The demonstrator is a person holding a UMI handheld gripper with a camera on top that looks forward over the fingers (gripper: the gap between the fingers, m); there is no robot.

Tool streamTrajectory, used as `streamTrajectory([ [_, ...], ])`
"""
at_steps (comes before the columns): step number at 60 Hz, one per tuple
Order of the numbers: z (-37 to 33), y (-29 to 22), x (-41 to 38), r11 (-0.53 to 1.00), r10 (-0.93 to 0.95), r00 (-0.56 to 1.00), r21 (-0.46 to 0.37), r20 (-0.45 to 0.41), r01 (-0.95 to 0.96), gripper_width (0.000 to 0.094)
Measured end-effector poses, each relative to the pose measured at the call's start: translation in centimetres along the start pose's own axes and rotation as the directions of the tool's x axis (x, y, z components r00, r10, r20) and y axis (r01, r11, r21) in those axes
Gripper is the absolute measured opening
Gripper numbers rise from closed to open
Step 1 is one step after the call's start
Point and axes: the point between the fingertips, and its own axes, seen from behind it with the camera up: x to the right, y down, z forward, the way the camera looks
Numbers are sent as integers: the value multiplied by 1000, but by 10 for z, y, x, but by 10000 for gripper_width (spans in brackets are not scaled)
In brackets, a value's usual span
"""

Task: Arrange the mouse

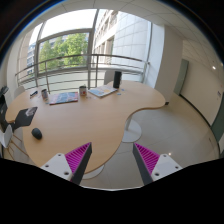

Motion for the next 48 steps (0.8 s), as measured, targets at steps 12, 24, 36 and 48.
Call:
streamTrajectory([
  [12,-15,42,-24,1000,-22,999,-9,-44,22,837],
  [24,-29,111,-109,999,-8,1000,-53,10,9,828],
  [36,2,144,-235,993,-36,987,-105,154,53,841],
  [48,65,125,-349,992,-81,968,-75,238,101,844],
])
